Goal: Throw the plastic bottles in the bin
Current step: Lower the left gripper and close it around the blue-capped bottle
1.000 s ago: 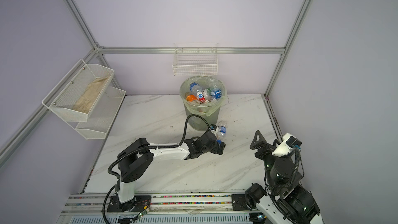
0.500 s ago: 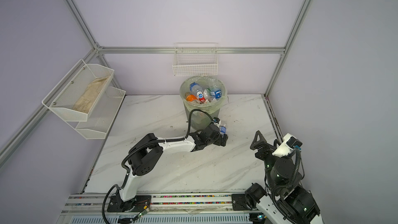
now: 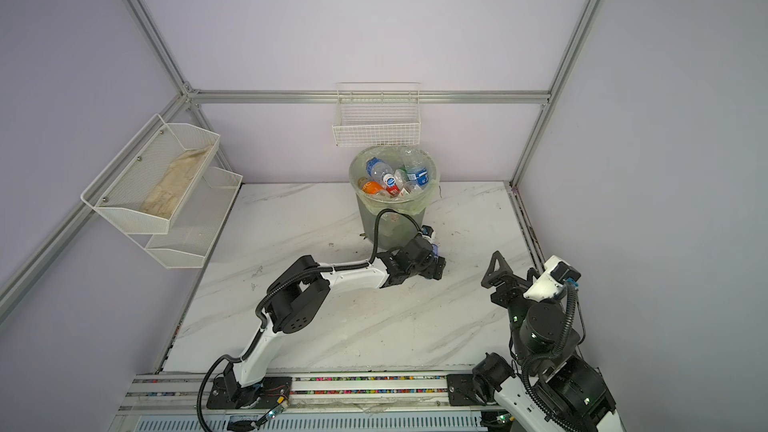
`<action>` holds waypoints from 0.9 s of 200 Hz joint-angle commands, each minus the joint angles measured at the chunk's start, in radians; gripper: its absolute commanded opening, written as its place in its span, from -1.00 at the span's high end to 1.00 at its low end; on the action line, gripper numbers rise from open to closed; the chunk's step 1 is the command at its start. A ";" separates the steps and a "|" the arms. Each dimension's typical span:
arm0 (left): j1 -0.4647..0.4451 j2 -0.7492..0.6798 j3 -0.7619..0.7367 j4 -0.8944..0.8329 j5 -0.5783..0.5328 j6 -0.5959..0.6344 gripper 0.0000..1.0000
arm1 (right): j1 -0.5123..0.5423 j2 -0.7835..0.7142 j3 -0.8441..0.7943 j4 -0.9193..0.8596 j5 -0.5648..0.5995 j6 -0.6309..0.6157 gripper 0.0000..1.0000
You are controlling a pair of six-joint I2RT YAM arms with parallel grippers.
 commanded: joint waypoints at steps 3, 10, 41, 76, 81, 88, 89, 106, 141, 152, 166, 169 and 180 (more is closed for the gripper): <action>0.010 0.019 0.121 -0.006 0.008 0.018 -0.80 | -0.003 0.007 -0.006 0.008 0.009 -0.009 -0.95; 0.010 0.024 0.125 -0.006 0.007 0.018 -0.79 | -0.002 0.006 -0.006 0.008 0.009 -0.009 -0.95; 0.010 0.044 0.133 -0.010 -0.001 0.012 -0.63 | -0.002 0.004 -0.007 0.009 0.009 -0.013 -0.95; 0.011 0.061 0.126 -0.028 -0.017 -0.008 -0.31 | -0.002 0.002 -0.007 0.011 0.008 -0.014 -0.95; 0.010 0.061 0.120 -0.028 -0.019 -0.013 -0.24 | -0.002 0.002 -0.008 0.011 0.008 -0.014 -0.95; 0.009 0.056 0.109 -0.026 -0.025 -0.018 -0.12 | -0.002 0.002 -0.007 0.011 0.008 -0.014 -0.95; 0.010 0.056 0.108 -0.026 -0.025 -0.018 -0.10 | -0.003 0.002 -0.007 0.011 0.008 -0.014 -0.95; 0.010 0.040 0.078 -0.020 -0.027 -0.028 0.15 | -0.003 0.002 -0.008 0.012 0.008 -0.015 -0.95; 0.000 -0.015 -0.008 -0.008 -0.033 -0.037 0.37 | -0.002 0.002 -0.009 0.014 0.007 -0.017 -0.95; -0.007 -0.040 -0.041 -0.003 -0.041 -0.035 0.39 | -0.003 0.002 -0.009 0.014 0.008 -0.017 -0.95; -0.022 -0.076 -0.085 0.005 -0.054 -0.027 0.40 | -0.002 0.002 -0.009 0.014 0.008 -0.017 -0.95; -0.026 -0.084 -0.097 0.007 -0.059 -0.025 0.41 | -0.002 0.001 -0.008 0.014 0.008 -0.017 -0.95; -0.042 -0.115 -0.134 0.012 -0.071 -0.013 0.42 | -0.003 0.002 -0.009 0.014 0.009 -0.017 -0.95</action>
